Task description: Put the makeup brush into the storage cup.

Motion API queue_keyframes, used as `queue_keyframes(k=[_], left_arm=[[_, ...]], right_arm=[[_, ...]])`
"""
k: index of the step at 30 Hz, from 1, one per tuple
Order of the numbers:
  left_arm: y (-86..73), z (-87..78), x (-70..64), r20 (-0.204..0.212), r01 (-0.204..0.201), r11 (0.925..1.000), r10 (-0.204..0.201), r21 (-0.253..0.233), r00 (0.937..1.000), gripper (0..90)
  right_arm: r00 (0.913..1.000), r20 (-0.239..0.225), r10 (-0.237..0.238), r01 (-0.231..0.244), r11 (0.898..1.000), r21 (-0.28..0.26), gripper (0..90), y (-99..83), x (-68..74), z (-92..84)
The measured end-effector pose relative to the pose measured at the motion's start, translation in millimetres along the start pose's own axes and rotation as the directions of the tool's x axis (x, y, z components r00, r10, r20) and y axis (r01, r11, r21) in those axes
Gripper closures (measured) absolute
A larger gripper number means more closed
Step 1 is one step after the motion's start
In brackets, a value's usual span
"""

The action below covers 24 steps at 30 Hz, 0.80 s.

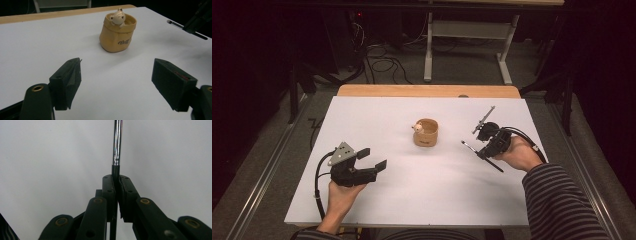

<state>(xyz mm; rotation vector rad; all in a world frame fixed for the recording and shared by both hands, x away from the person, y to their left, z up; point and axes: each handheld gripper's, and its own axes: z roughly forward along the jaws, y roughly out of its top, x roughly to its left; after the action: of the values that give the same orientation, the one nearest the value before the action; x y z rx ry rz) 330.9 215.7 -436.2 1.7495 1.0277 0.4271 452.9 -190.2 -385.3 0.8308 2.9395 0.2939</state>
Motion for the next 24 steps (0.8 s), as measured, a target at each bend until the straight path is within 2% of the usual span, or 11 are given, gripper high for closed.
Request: queue_keyframes(k=[13,24], left_arm=[[-0.1,0.3,-0.2,0.001,0.0,1.0,0.0,0.0,1.0,24.1],[0.0,0.2,-0.2,0.001,0.0,1.0,0.0,-0.001,1.0,24.1]], right_arm=[[1.0,0.003,0.007,-0.007,1.0,-0.027,86.0,-0.2,0.1,-8.2],[0.9999,-0.001,0.017,-0.017,0.997,-0.08,86.0,-1.2,0.6,-16.4]])
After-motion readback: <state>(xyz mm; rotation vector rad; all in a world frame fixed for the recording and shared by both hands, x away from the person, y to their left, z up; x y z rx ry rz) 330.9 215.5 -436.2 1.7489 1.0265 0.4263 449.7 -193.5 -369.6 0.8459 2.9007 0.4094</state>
